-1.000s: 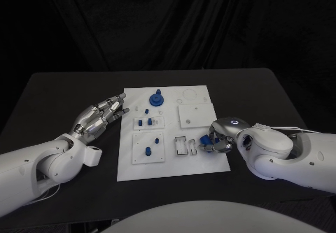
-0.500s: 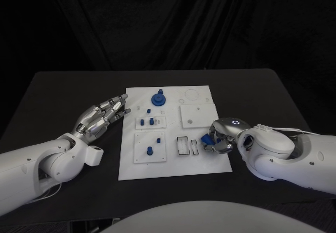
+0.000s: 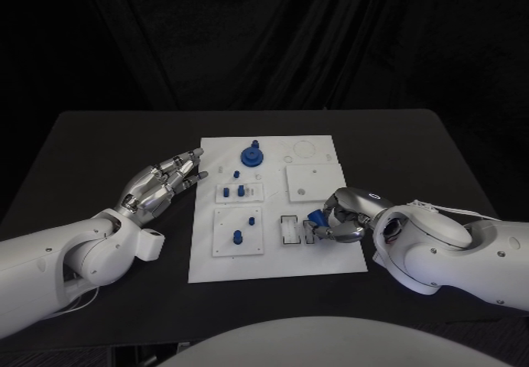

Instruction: Assemble the parts on the task board

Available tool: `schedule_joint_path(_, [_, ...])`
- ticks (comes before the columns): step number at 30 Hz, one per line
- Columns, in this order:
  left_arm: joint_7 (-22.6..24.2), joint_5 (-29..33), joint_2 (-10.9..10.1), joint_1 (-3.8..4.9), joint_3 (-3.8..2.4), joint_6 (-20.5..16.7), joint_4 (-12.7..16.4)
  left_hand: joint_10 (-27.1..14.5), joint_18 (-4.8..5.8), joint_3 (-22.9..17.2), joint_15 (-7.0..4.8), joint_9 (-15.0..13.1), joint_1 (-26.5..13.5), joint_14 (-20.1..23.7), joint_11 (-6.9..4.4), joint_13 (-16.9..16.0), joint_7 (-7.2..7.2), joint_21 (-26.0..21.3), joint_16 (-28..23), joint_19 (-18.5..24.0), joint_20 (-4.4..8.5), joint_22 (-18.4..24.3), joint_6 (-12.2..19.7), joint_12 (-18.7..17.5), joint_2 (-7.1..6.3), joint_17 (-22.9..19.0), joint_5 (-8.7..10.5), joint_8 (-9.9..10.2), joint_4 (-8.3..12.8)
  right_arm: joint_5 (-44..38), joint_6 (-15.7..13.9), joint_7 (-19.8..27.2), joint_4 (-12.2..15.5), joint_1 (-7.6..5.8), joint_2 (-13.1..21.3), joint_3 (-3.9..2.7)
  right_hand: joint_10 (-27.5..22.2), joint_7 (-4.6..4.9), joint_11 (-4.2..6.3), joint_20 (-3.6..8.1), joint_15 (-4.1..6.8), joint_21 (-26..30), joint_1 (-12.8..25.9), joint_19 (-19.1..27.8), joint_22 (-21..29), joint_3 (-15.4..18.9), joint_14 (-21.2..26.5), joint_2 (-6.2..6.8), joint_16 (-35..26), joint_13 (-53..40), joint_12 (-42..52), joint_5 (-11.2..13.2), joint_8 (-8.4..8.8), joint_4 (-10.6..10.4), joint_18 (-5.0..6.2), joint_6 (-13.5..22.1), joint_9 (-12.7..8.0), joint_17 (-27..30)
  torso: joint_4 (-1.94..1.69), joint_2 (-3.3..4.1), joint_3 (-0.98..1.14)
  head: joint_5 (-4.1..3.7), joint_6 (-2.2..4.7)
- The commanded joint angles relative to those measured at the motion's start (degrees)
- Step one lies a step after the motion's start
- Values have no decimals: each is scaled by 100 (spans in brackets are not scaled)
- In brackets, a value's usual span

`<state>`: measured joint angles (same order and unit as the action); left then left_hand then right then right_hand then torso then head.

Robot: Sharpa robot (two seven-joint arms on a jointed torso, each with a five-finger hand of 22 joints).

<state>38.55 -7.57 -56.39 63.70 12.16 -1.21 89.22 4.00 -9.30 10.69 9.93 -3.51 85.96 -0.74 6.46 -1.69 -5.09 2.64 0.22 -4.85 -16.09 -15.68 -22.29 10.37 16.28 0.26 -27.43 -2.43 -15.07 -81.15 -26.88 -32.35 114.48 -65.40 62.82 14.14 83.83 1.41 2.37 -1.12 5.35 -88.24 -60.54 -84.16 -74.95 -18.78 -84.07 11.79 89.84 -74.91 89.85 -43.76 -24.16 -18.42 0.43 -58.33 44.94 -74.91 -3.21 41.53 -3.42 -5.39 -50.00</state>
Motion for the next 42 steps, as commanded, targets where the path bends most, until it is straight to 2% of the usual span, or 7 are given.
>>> schedule_joint_path(1, [60, 19, 7, -8, -5, 32, 16, -17, -95, -45, -13, 2, 54, 3, -12, -3, -35, 22, 6, -6, -16, 9, -14, -14, -11, 0, -37, -17, 16, 773, -356, 161, 47, -12, -40, 0, 617, -40, 37, 44, 48, 24, -24, -465, -1427, -390, -593, -157, 16, -1509, 15, 212, -31, 344, 17, 20, 49, -1509, 4, -1, -2, 25, 0])
schedule_joint_path(9, [59, 19, 25, -9, -5, 34, 7, -16, -95, -51, -12, -2, 59, 1, -15, -4, -47, 22, 7, -6, -17, 12, -36, -11, -10, 1, -40, -21, 22, 1011, -342, 170, 53, -18, -182, 0, 617, -30, 29, 41, 43, 112, 44, -413, -1392, -380, -593, -175, 16, -1509, 15, 414, -2, 288, 42, 41, 93, -1509, 1, 2, -7, 35, 0])
schedule_joint_path(13, [58, 19, 32, -9, -6, 34, 4, -16, -95, -51, -12, -2, 59, 1, -15, -4, -47, 22, 7, -6, -17, 12, -36, -11, -10, 1, -40, -21, 22, 1085, -296, 166, 28, -19, -252, 0, 617, -11, 12, 30, 28, 145, 270, -395, -1380, -281, -593, -235, 16, -1509, 15, 957, 44, 185, 51, 29, 133, -1509, -3, 9, 2, 33, 0])
schedule_joint_path(24, [51, 19, 56, -9, -6, 39, -4, -15, -95, -61, -12, -3, 68, 0, -17, -4, -60, 22, 7, -8, -18, 13, -42, -10, -9, 1, -47, -23, 29, 1147, -176, 141, -117, -19, -421, 0, 617, 26, -21, 5, 2, 214, 467, -359, -1355, -107, -593, -304, 16, -1509, 15, 1555, 171, 176, 70, 67, 157, -1509, 1, 6, -6, 63, 0])
schedule_joint_path(27, [48, 19, 66, -9, -6, 45, -12, -15, -95, -61, -12, -3, 68, 0, -17, -4, -60, 22, 7, -8, -18, 13, -42, -10, -9, 1, -47, -23, 29, 1151, -111, 112, -158, -19, -453, 0, 617, 57, -47, -12, -19, 257, 696, -336, -1339, 123, -593, -350, 16, -1509, 15, 1421, 229, 180, 81, 88, 170, -1509, -1, 2, -7, 67, 0])
schedule_joint_path(36, [44, 19, 103, -12, -6, 64, -48, -17, -95, -68, -9, -4, 75, -2, -17, -4, -67, 22, 8, -9, -19, 13, -44, -14, -7, 2, -53, -24, 36, 1154, 13, 71, -226, -19, -506, 0, 617, 85, -73, -37, -41, 357, 932, -288, -1304, 636, -593, -551, 16, -1509, 15, 2036, 391, 171, 107, 119, 170, -1509, 5, 5, -2, 101, 0])
schedule_joint_path(42, [42, 19, 107, -19, -6, 69, -57, -17, -95, -74, -6, -3, 79, -2, -18, -4, -71, 23, 8, -9, -20, 13, -44, -14, -6, 2, -57, -24, 41, 1154, -70, 120, -237, -19, -536, 0, 617, 99, -87, -46, -51, 388, 1094, -277, -1295, 874, -593, -645, 16, -1509, 15, 2204, 461, 162, 114, 121, 155, -1509, 3, 3, -6, 104, 0])
